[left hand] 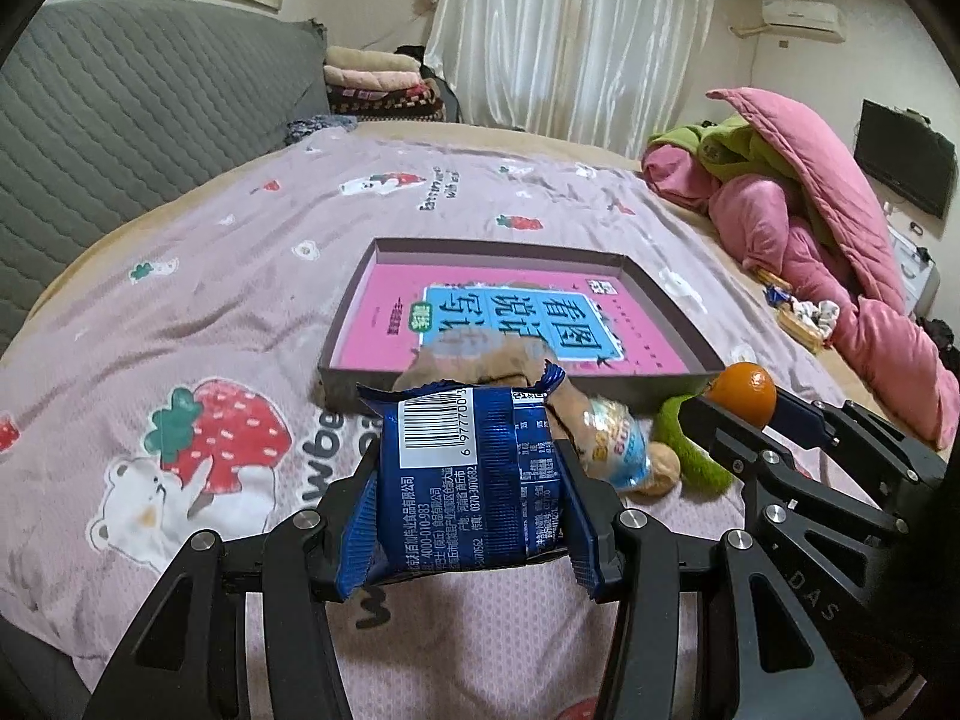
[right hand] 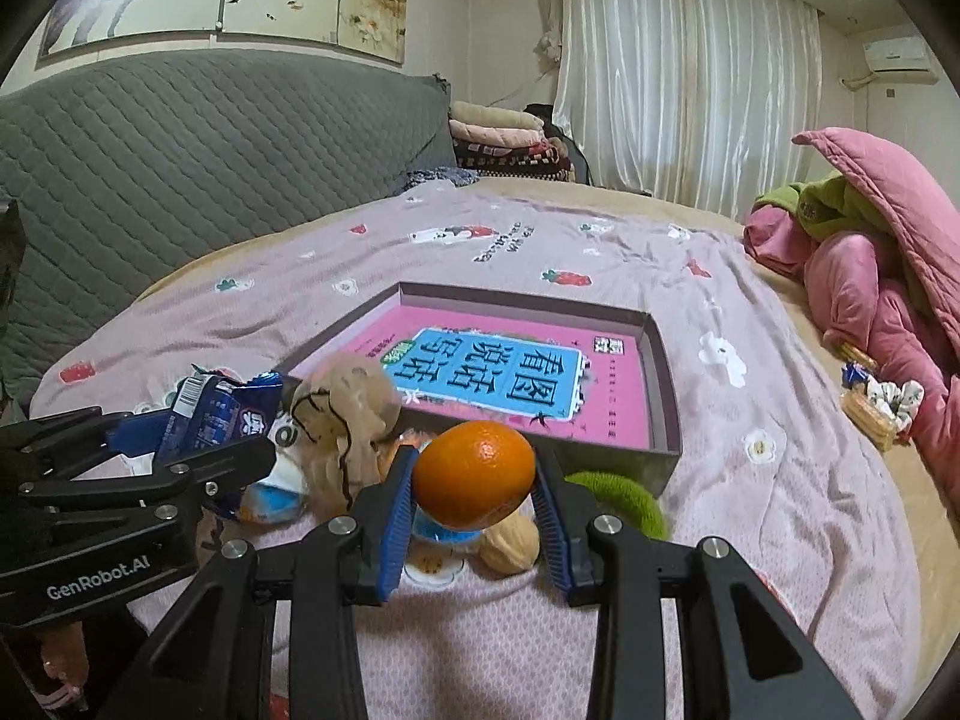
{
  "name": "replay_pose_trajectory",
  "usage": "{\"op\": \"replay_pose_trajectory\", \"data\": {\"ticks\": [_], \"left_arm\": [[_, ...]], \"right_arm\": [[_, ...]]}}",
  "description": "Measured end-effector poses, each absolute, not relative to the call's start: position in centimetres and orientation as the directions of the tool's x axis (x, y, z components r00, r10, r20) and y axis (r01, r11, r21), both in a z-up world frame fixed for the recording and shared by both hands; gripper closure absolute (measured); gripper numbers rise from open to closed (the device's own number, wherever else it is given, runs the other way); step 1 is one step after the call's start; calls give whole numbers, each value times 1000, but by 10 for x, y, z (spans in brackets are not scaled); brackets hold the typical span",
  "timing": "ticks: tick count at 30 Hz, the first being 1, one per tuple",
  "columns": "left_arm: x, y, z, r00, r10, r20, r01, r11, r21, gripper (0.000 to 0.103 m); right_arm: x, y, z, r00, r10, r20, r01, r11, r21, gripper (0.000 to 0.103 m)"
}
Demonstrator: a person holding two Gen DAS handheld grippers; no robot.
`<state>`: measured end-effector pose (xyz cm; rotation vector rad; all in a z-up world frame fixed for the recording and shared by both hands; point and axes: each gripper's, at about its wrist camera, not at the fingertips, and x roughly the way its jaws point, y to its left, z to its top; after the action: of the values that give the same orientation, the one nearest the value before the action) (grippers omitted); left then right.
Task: Organize objects
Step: 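Lift the packet with the left tool while the right tool carries the orange toward the tray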
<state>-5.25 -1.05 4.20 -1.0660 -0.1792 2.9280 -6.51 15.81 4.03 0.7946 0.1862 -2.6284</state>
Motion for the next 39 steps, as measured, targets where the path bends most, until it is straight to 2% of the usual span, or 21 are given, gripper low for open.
{"op": "replay_pose_trajectory", "data": {"ticks": [21,26,39], "left_arm": [[-96,-14,60,-794,21,-608,40,-996,-85,49],[-105,-15,61,-795,14,-607,46,-995,-84,49],[-150,-24,64,-782,-17,-622,77,-995,-69,49]], "right_arm": [[-95,146,51,-780,-329,-531,395,-918,-11,65],[-110,145,59,-816,-287,-501,371,-926,-75,65],[-146,156,63,-831,-252,-496,322,-945,-60,65]]}}
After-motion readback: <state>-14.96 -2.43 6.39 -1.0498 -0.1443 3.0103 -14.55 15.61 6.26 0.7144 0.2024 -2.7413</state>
